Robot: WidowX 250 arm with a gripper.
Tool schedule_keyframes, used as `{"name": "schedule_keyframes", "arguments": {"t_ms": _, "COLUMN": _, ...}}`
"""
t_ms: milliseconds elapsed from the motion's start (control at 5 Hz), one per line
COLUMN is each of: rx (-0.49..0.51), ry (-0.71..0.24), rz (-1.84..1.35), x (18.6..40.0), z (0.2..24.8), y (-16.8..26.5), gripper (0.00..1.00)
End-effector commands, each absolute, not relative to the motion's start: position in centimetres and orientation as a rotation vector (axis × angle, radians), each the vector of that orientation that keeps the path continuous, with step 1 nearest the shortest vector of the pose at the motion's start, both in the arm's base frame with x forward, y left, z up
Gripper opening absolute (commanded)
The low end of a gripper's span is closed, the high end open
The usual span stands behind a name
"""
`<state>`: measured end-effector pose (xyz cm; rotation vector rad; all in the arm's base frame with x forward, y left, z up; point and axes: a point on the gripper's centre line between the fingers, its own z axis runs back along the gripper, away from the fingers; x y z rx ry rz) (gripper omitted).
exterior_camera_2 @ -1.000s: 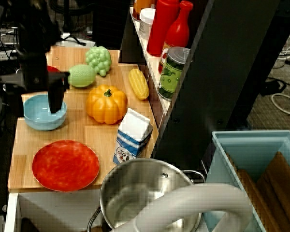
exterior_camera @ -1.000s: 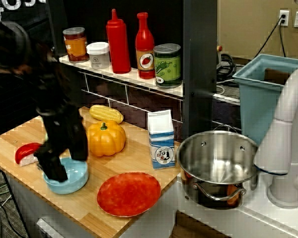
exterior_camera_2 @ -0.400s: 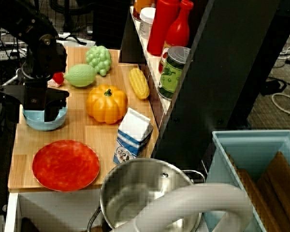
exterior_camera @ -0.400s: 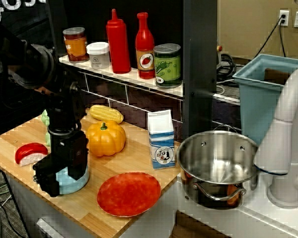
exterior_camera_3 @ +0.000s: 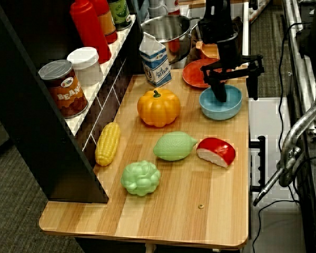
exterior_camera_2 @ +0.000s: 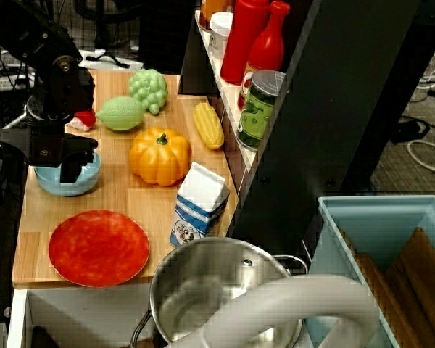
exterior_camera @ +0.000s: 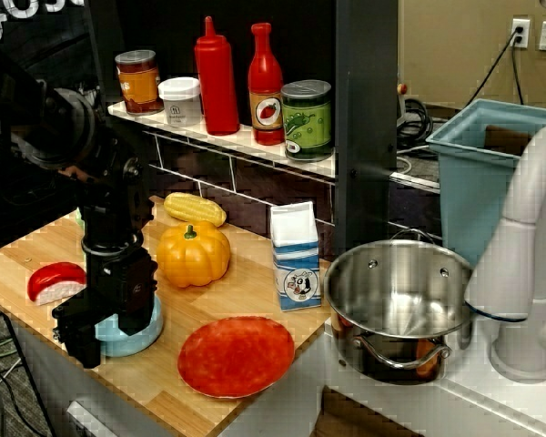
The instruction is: Lift bowl
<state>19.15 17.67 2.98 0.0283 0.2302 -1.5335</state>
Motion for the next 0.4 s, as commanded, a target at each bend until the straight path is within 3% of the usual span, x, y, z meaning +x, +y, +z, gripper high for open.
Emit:
{"name": "schedule_keyframes", "arguments": {"t_ms": 0, "rx": 0.053, "ry": 0.211, "rz": -1.529, "x": 18.67, "z": 3.27, "y": 18.48, "gripper": 0.00}}
{"name": "schedule_keyframes", "arguments": {"t_ms": 200, "rx": 0.053, "ry": 0.203, "rz": -1.517, "x": 18.87, "z": 3.50, "y": 18.69, "gripper": 0.00}}
